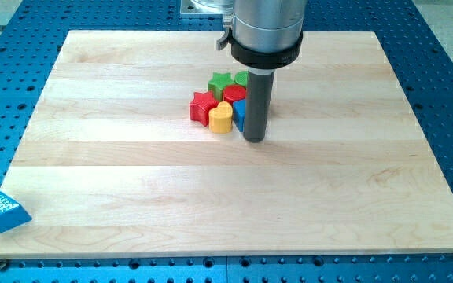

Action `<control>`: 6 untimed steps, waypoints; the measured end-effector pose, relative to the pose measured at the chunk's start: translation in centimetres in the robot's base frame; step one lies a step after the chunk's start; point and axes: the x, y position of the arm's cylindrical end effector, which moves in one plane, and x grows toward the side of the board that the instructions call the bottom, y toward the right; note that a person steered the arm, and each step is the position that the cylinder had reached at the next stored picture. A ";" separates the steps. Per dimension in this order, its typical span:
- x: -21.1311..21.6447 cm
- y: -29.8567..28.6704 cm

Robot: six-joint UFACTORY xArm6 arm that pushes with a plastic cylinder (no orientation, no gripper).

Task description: Separate the red star from the group of blocks

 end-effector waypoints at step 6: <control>-6.2 -6.9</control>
